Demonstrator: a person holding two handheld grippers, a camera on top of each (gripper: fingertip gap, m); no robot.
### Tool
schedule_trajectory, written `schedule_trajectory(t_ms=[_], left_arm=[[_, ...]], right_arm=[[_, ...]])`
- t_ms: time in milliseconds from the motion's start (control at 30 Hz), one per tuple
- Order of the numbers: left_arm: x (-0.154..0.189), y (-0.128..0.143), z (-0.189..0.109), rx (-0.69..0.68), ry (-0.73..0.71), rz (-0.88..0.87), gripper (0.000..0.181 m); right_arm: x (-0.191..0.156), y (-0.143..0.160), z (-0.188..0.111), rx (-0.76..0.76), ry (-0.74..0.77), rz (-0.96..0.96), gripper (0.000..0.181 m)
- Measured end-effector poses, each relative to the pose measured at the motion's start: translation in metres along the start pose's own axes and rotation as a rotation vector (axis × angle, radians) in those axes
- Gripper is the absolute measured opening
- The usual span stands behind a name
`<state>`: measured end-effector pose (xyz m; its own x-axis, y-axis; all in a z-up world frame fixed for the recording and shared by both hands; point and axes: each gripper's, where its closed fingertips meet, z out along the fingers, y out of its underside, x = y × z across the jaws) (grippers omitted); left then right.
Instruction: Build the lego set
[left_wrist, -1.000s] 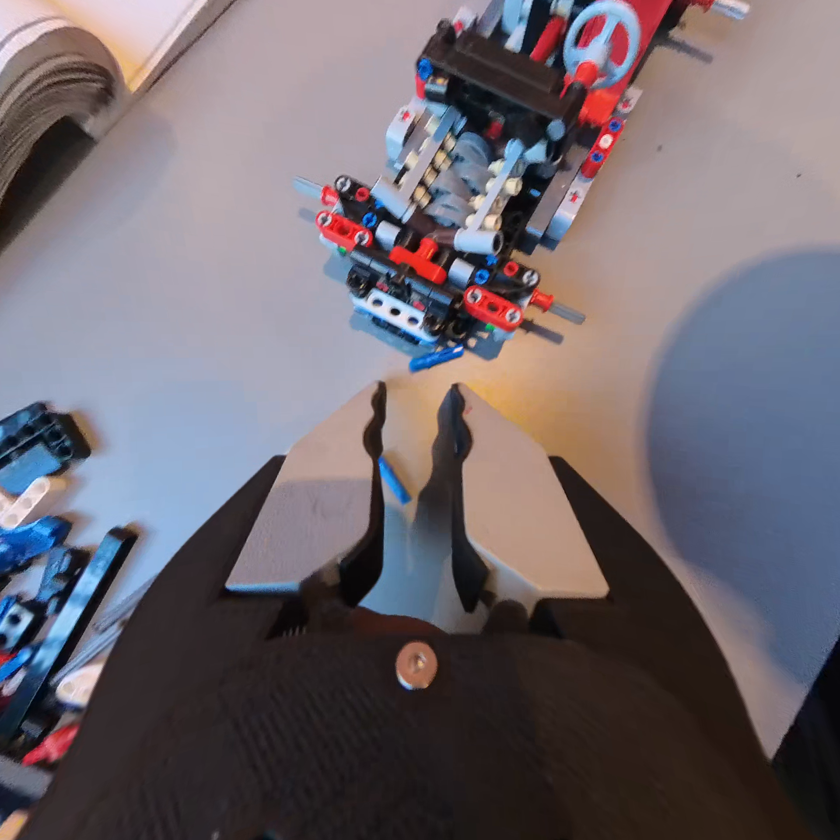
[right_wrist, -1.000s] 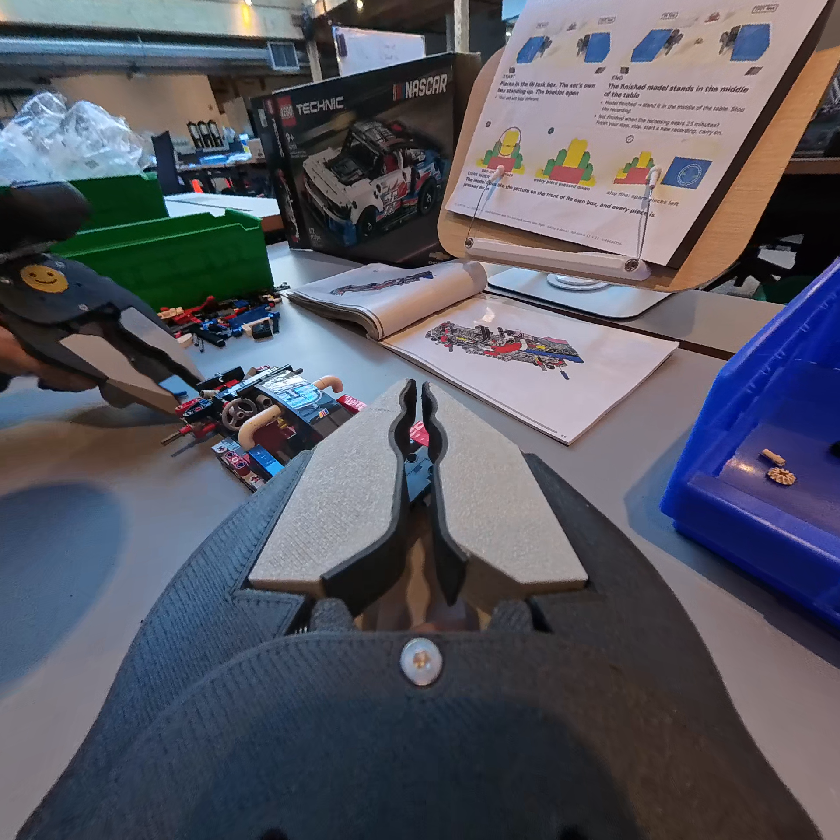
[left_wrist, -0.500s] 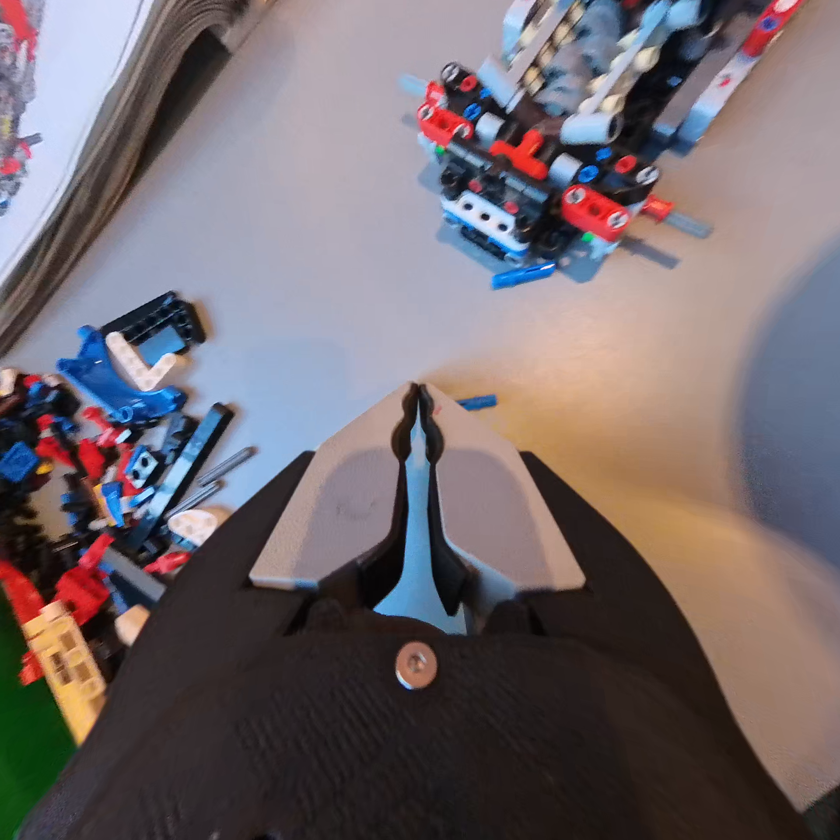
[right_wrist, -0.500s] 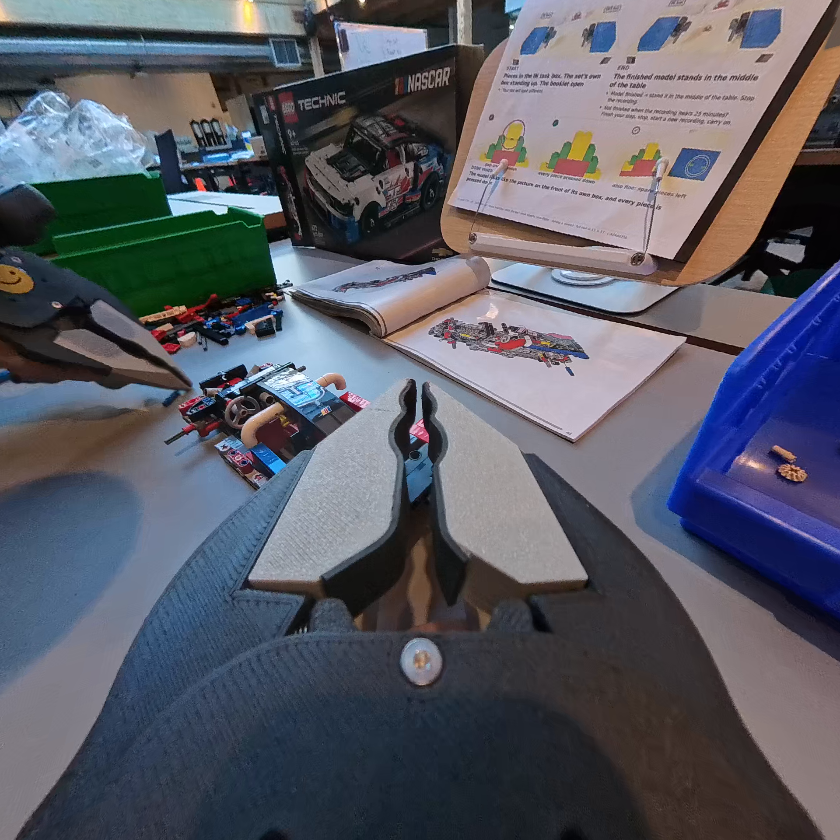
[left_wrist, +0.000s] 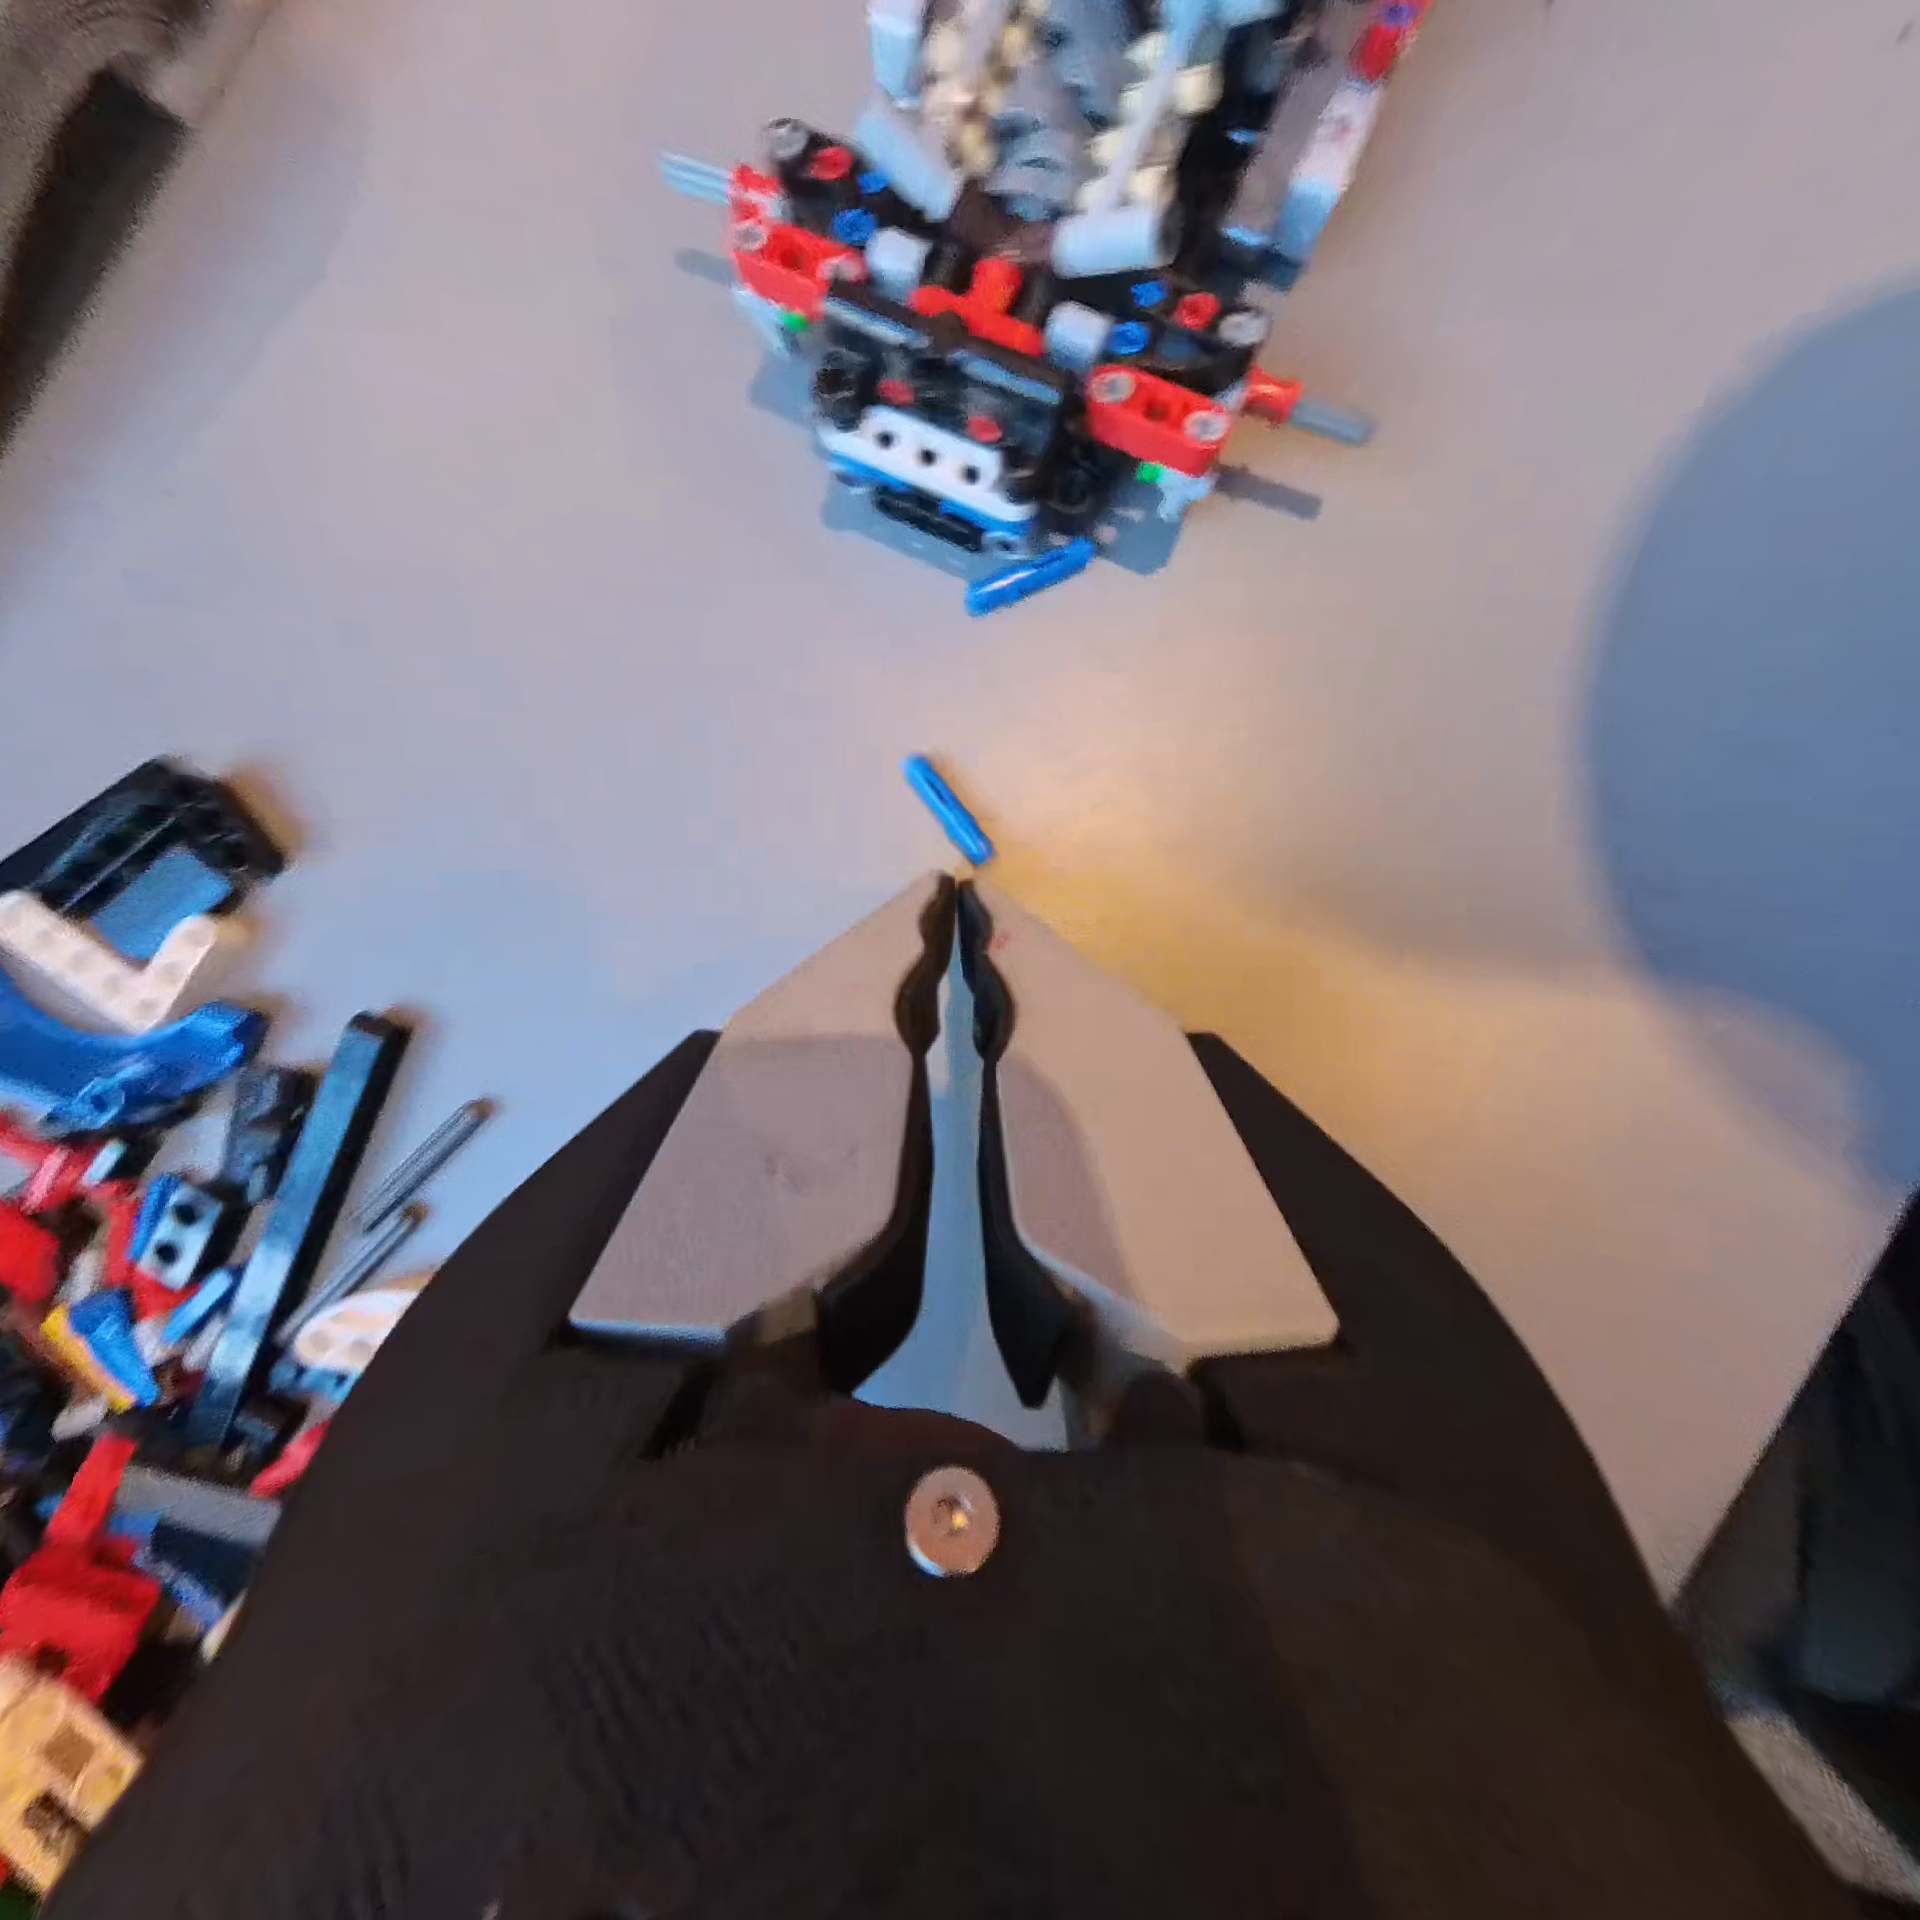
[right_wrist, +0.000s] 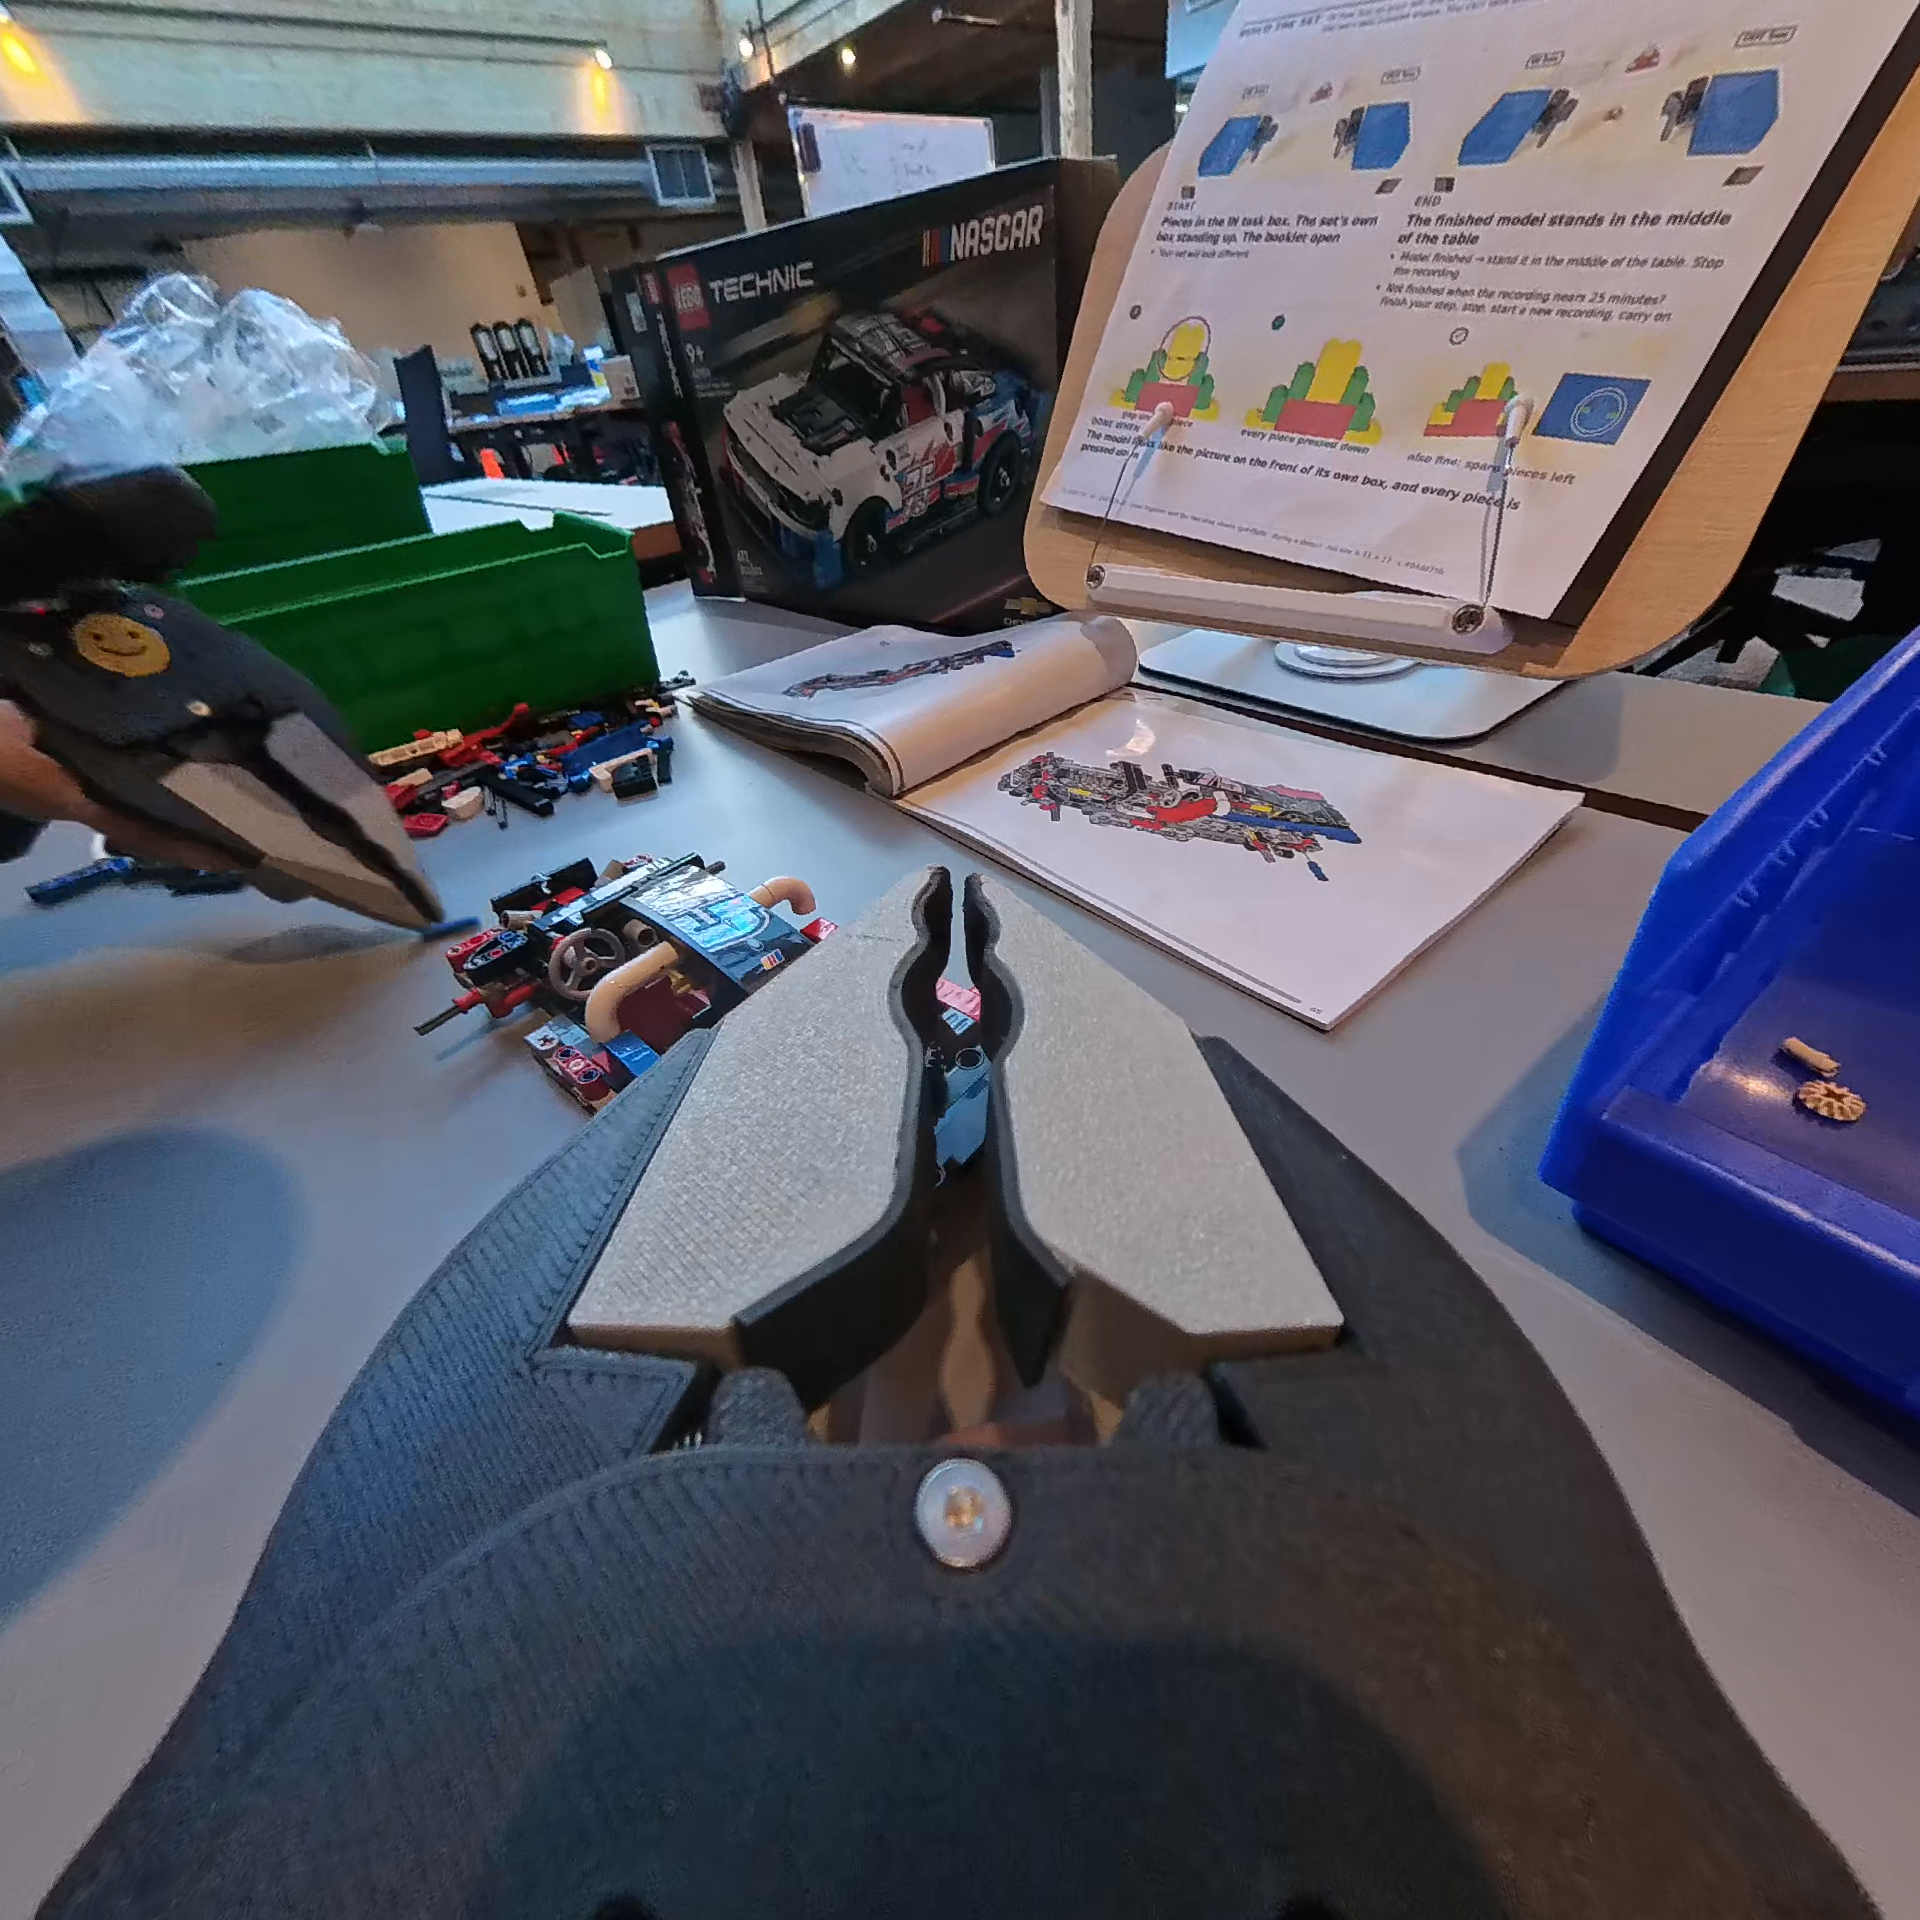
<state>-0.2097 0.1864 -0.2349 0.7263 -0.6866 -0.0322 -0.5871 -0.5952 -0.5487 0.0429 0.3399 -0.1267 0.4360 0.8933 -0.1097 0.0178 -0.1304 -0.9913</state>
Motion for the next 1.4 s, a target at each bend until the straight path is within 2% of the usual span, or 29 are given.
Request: schedule_trajectory(t_ms=[67,133,233,267,300,367,433,500,567,700,767,833,1067,1100,1167,1267,1400], left_arm=[[-0.002,0.003,-0.001,-0.024,0.007,0.019,0.0],[-0.022,0.015,-0.008,-0.084,-0.076,0.017,0.0],[-0.04,0.03,-0.018,-0.129,-0.123,-0.045,0.0],[-0.039,0.028,-0.018,-0.125,-0.127,-0.079,0.007],[-0.032,0.021,-0.015,-0.102,-0.109,-0.108,0.024],[-0.001,-0.002,-0.006,-0.034,-0.031,-0.082,0.036],[0.013,-0.019,0.006,-0.01,-0.065,-0.005,0.047],[0.018,-0.033,0.017,0.016,-0.08,-0.002,0.047],[0.013,-0.042,0.024,0.05,-0.091,-0.032,0.038],[0.011,-0.045,0.028,0.066,-0.073,-0.049,0.017],[0.01,-0.043,0.027,0.066,-0.076,-0.035,0.013],[0.004,-0.034,0.022,0.042,-0.101,-0.024,0.003],[-0.05,0.031,-0.021,-0.081,-0.247,-0.117,0.002],[-0.053,0.037,-0.025,-0.089,-0.242,-0.141,0.005],[-0.061,0.044,-0.032,-0.107,-0.265,-0.173,0.022],[-0.056,0.029,-0.037,-0.053,-0.265,-0.156,0.027],[-0.013,-0.017,-0.019,0.059,-0.042,-0.004,0.022]], right_arm=[[0.001,0.0,0.0,-0.001,0.005,-0.003,0.0],[0.002,-0.001,-0.001,0.005,0.006,0.003,0.0],[0.001,-0.003,-0.002,0.015,0.0,0.011,0.0],[0.0,-0.004,-0.002,0.017,-0.003,0.01,0.0],[-0.001,-0.004,-0.002,0.017,-0.004,0.005,0.0],[-0.001,-0.003,-0.002,0.012,-0.002,-0.006,0.0],[-0.002,-0.002,-0.001,0.006,-0.001,-0.011,0.0],[-0.001,-0.001,-0.001,0.004,0.0,-0.006,0.0],[0.0,-0.001,-0.001,0.006,0.005,-0.003,0.0],[0.003,-0.002,-0.003,0.013,0.014,0.001,0.0],[0.003,-0.003,-0.003,0.015,0.012,0.006,0.0],[0.003,-0.003,-0.003,0.015,0.011,0.005,0.0],[0.001,-0.002,-0.002,0.011,0.003,0.008,0.0],[0.001,-0.002,-0.002,0.011,0.004,0.005,0.0],[0.001,-0.002,-0.002,0.01,0.006,-0.001,0.0],[0.002,0.0,-0.001,0.004,0.012,-0.003,0.0],[0.003,0.002,0.0,0.0,0.018,-0.002,0.0]])
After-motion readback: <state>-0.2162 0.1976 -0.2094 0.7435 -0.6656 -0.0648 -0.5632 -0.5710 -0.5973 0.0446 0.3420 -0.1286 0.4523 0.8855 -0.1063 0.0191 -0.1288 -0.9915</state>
